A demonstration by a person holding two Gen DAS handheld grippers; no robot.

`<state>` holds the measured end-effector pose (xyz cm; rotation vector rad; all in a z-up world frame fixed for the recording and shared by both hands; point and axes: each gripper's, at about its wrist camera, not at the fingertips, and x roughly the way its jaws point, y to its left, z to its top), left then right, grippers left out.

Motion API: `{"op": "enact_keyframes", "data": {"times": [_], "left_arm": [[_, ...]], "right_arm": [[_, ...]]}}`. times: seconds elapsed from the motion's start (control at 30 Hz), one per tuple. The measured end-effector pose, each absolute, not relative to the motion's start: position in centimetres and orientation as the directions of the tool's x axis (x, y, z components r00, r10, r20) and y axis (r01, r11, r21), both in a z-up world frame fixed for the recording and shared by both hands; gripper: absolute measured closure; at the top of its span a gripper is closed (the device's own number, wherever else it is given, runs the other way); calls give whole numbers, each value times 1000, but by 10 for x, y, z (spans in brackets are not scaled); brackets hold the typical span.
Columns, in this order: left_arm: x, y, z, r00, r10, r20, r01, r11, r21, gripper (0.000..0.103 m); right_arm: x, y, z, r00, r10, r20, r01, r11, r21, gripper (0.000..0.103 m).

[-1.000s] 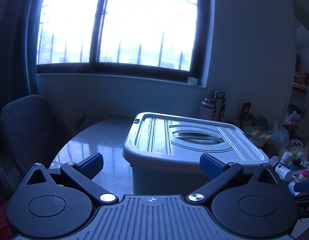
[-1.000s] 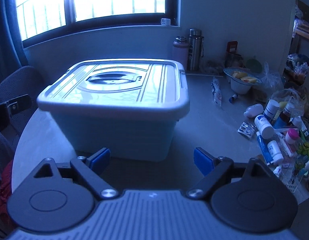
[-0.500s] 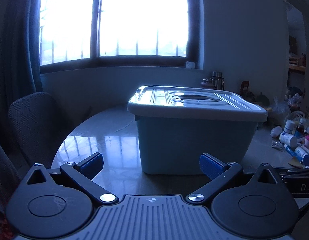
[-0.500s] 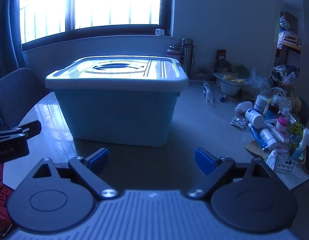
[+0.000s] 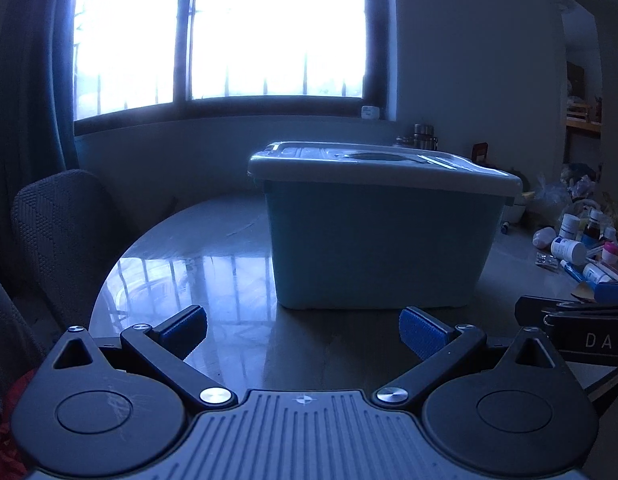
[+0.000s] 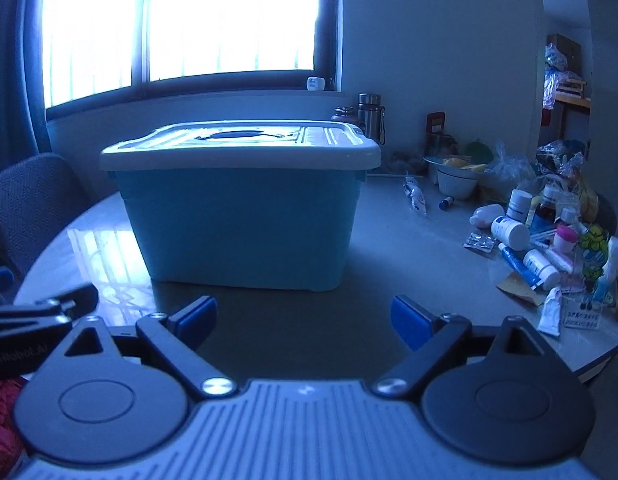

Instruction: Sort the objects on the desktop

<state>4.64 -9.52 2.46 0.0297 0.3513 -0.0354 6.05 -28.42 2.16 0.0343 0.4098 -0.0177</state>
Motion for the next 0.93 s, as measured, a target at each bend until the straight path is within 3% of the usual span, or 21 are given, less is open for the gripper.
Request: {"op": "enact_keyframes", "data": {"times": [0.93], "left_arm": [[61,-109,19,925,-29,-379,50,998,46,0]], "right_arm": [[68,-292,12,912,17,-411,21,996,89,9]]}}
